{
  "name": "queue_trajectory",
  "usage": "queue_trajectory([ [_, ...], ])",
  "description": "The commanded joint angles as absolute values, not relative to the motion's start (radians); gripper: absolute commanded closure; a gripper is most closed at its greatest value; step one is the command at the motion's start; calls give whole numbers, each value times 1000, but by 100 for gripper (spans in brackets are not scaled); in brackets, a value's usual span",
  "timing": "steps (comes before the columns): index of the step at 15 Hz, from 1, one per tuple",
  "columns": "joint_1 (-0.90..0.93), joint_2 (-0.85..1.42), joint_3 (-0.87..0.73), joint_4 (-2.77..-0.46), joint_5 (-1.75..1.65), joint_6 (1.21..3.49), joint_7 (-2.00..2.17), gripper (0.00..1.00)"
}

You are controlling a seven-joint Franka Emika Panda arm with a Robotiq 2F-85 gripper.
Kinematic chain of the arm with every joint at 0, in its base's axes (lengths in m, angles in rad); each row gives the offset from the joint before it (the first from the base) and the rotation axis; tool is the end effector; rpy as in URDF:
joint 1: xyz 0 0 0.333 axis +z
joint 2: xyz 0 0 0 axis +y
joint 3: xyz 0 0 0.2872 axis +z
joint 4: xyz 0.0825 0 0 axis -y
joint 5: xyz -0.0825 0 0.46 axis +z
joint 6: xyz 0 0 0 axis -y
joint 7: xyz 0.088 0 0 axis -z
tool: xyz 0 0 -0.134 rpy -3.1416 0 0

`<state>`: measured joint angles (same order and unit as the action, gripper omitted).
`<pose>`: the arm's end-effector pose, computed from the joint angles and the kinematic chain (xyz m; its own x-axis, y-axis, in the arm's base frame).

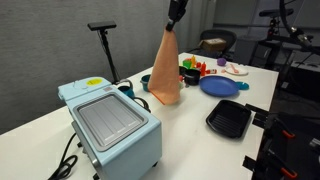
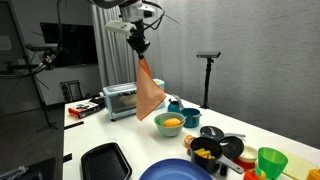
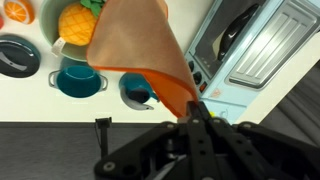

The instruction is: Unfold the cloth

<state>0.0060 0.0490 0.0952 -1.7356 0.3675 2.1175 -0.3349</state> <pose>0.6855 0.0935 0.5057 0.8930 0.2197 0.3928 0.3301 -0.9130 -0.2397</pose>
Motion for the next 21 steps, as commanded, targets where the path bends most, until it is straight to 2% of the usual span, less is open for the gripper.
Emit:
queue_trajectory([
  [1,-4,-14,45,-1822,306,2176,-242,100],
  [10,-70,-87,-69,-1932,226,2315,28,100],
  [21,-66,-75,-38,-1965,-121,2273,317,100],
])
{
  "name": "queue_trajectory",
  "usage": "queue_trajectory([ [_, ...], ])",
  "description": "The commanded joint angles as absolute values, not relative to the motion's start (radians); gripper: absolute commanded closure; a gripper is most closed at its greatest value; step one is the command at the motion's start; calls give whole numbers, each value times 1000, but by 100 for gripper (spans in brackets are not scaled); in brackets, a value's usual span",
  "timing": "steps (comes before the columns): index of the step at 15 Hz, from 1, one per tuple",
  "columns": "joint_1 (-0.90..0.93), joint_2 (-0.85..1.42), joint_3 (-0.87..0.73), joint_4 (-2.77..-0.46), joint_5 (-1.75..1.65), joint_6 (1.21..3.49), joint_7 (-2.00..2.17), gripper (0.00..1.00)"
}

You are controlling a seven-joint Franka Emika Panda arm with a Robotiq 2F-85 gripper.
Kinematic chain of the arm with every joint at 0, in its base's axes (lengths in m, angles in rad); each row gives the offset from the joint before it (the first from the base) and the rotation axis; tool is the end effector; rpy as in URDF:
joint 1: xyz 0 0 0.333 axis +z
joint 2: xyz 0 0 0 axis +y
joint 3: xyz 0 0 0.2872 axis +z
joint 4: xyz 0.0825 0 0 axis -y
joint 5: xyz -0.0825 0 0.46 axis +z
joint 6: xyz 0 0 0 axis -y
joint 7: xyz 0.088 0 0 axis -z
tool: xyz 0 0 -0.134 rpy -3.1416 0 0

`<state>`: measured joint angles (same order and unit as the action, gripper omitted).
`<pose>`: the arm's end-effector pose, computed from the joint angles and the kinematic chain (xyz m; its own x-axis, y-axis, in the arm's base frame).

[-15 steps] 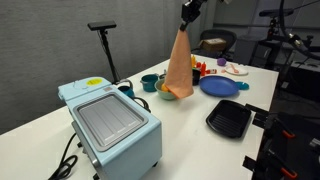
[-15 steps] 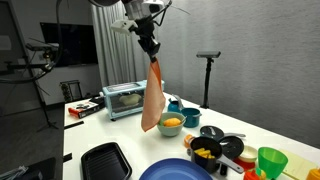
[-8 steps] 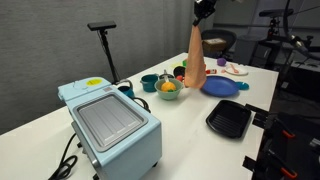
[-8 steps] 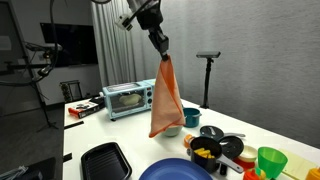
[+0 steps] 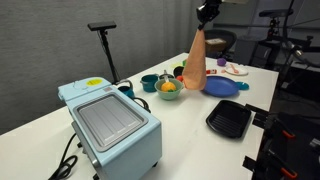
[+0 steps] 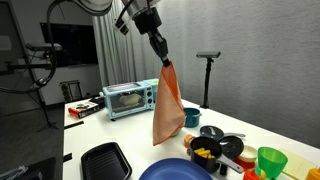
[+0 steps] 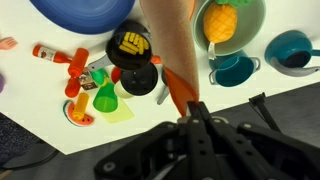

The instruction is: Unfold the cloth

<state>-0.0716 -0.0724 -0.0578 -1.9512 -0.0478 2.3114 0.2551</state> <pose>0.6551 -0.0877 0.4798 0.8459 -0.3344 0.4154 -0.3388 -0.9386 -0.0656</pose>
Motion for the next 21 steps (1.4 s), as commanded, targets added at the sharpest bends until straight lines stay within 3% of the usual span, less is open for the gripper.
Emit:
queue_trajectory([
  [1,-64,-60,-26,-1961,-178,2244,360,100],
  [9,-14,15,20,-1930,-423,2055,523,100],
  [21,68,218,115,-1954,79,2380,131,100],
])
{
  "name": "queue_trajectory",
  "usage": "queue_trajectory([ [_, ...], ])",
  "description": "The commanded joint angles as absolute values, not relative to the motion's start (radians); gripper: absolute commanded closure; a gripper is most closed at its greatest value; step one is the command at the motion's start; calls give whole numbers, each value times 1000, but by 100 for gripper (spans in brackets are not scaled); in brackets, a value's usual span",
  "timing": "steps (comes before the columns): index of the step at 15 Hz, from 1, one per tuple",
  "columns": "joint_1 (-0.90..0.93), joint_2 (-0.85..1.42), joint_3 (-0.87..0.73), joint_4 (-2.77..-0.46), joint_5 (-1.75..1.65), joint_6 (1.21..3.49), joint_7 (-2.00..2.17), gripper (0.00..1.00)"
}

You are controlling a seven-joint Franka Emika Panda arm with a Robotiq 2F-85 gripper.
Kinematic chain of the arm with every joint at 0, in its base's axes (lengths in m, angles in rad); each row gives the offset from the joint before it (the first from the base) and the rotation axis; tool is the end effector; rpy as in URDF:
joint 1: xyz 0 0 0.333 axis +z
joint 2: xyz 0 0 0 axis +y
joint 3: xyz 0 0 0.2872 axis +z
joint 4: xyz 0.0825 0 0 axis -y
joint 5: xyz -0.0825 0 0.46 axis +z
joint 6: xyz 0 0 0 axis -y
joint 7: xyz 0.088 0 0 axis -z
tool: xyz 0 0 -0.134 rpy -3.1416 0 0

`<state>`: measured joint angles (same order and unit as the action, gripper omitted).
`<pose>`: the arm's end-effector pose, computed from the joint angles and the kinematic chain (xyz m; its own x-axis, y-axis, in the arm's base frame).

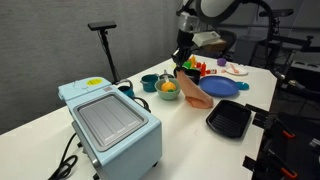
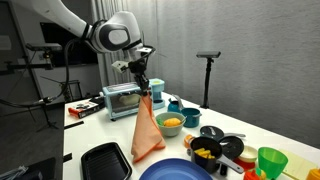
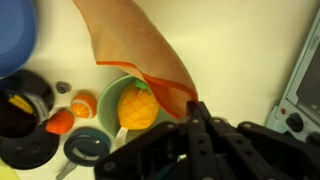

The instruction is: Unfold the cloth

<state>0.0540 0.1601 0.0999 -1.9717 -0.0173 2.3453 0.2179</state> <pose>0.6672 0.1023 0.3167 0.9764 -0.0599 0.2074 -0.0512 -0.9976 -0.0472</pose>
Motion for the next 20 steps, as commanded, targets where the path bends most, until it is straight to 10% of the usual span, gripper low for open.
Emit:
queue_trajectory([
  [1,71,237,125,-1954,106,2381,109,100],
  [9,89,412,163,-1898,160,2388,19,100],
  [10,91,434,166,-1888,159,2388,13,73],
  [20,88,474,131,-1817,100,2348,5,4],
])
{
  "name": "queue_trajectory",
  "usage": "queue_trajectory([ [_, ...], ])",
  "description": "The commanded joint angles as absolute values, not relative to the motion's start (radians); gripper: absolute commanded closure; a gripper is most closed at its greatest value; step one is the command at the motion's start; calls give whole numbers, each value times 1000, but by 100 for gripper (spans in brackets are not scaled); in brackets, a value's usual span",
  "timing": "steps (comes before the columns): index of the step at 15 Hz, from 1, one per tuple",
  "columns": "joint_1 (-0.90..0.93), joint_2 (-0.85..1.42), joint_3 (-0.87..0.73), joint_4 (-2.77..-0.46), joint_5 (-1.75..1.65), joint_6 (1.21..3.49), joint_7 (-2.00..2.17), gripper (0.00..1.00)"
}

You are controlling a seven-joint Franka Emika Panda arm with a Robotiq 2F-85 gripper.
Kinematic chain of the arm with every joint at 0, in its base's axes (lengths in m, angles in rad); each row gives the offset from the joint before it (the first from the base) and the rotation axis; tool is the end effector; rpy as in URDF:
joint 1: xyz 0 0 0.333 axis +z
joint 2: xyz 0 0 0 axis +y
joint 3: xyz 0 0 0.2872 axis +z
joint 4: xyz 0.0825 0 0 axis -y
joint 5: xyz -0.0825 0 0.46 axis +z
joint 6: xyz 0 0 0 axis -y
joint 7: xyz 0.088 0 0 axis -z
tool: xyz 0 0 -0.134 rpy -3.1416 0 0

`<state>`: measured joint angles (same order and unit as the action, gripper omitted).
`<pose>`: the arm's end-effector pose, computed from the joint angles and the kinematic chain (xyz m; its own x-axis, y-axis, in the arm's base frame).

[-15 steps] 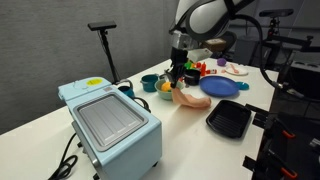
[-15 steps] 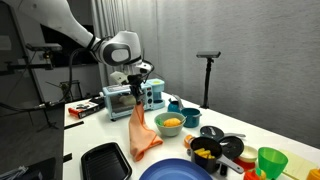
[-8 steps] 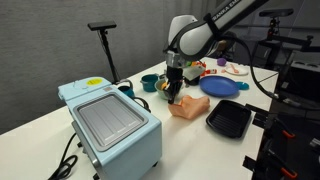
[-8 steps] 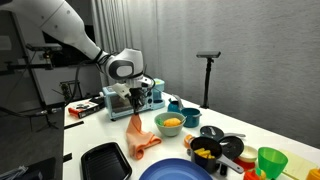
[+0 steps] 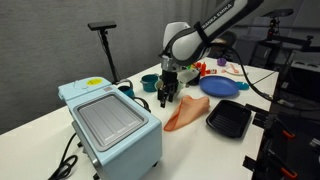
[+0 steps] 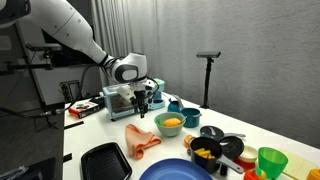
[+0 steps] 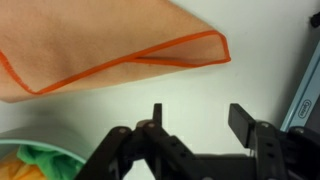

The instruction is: Unfold the cloth

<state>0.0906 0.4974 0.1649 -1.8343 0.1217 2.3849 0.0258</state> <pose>0.6725 0.1787 0.1643 0.9921 0.1174 0.0436 0.1231 -0.9782 -0.1670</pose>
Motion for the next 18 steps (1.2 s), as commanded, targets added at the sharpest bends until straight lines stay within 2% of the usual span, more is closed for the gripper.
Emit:
queue_trajectory([
  [1,77,474,118,-1800,93,2289,3,1],
  [5,56,488,46,-1764,13,2144,-17,0],
  [9,5,525,45,-1765,35,2203,-121,0],
  [17,-22,605,76,-1736,69,2174,-199,0],
  [18,-22,612,79,-1732,74,2173,-206,8],
])
